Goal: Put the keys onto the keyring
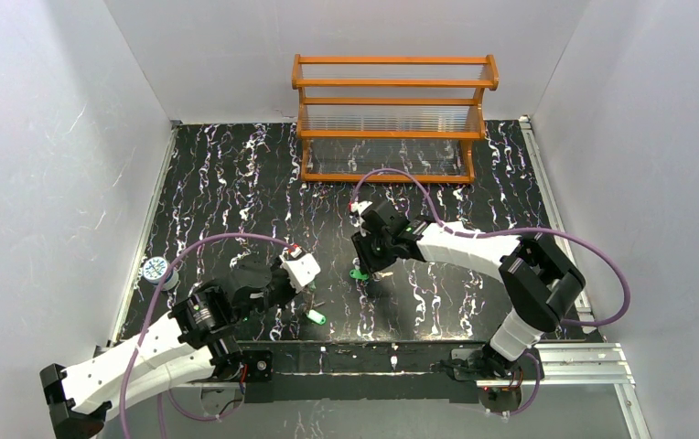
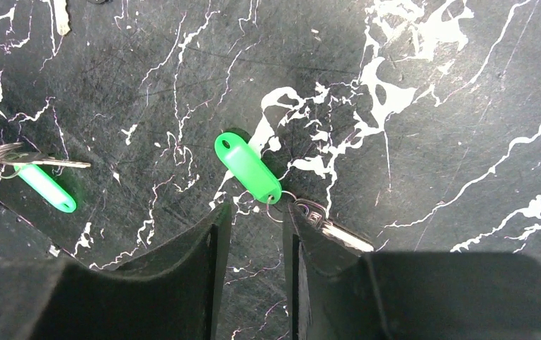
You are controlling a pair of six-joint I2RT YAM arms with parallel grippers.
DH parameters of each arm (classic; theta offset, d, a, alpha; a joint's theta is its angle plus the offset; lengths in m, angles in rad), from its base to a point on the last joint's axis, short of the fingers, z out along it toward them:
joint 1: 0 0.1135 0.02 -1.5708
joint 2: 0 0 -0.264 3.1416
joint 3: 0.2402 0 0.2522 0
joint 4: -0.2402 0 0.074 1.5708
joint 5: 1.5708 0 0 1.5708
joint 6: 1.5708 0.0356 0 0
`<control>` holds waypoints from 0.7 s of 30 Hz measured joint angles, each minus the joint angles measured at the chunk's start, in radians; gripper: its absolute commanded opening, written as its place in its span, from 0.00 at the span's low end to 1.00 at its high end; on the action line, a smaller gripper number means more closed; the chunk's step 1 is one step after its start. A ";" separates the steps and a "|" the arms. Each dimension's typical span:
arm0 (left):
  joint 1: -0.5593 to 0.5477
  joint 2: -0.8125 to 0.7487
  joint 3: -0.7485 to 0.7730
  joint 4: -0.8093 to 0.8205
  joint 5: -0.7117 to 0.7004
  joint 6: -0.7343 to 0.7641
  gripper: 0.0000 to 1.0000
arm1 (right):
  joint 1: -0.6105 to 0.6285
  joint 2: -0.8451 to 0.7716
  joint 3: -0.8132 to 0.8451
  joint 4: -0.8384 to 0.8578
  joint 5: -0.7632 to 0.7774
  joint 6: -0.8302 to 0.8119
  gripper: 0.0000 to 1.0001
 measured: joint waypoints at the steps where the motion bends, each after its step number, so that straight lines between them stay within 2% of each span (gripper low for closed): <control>1: 0.000 0.003 0.000 0.000 0.002 0.000 0.00 | 0.001 0.000 0.000 0.000 0.000 -0.001 0.43; 6: 0.000 0.005 0.000 0.000 0.004 0.000 0.00 | 0.025 0.002 0.000 -0.015 0.035 -0.005 0.45; 17: 0.000 0.005 0.000 0.000 0.007 0.000 0.00 | 0.117 0.063 0.001 -0.051 0.224 -0.006 0.41; 21: 0.000 0.006 0.000 0.000 0.007 0.000 0.00 | 0.145 0.073 0.008 -0.053 0.291 -0.011 0.27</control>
